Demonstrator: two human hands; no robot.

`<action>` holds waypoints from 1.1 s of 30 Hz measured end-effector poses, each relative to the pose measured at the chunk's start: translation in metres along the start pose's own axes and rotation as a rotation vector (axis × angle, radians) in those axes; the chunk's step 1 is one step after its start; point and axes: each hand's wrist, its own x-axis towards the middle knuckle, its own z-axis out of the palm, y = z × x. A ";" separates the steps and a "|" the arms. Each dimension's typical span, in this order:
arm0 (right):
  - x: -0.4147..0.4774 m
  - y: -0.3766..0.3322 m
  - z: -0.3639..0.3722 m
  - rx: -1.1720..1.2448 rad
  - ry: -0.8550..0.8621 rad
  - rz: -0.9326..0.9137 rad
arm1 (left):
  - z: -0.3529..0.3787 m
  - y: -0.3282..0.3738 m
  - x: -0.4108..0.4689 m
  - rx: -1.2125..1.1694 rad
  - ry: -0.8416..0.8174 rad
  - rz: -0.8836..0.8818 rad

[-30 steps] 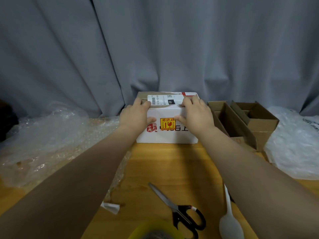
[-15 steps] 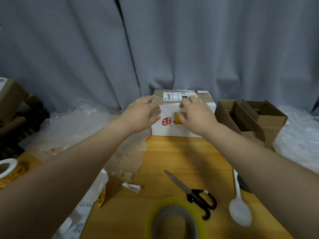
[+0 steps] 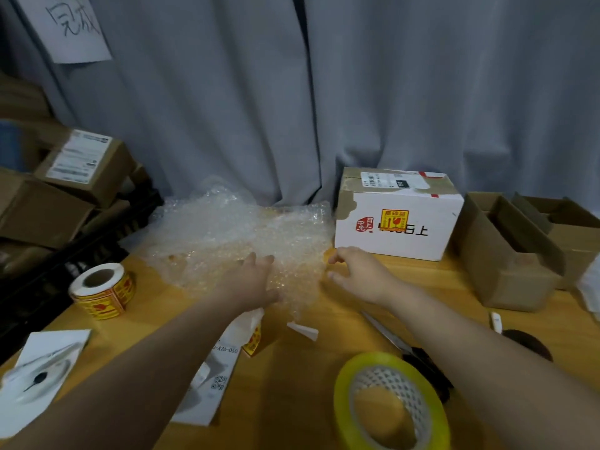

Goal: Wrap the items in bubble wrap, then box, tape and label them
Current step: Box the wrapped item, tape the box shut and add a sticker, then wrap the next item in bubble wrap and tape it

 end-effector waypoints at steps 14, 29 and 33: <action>0.003 0.013 -0.011 0.155 0.018 0.150 | -0.034 -0.024 0.030 -0.672 0.438 -0.058; 0.000 -0.042 0.001 0.124 0.218 -0.017 | -0.054 -0.012 -0.010 -0.298 0.290 0.253; 0.002 -0.047 0.006 0.077 0.198 0.080 | -0.040 -0.019 -0.024 0.079 0.295 0.027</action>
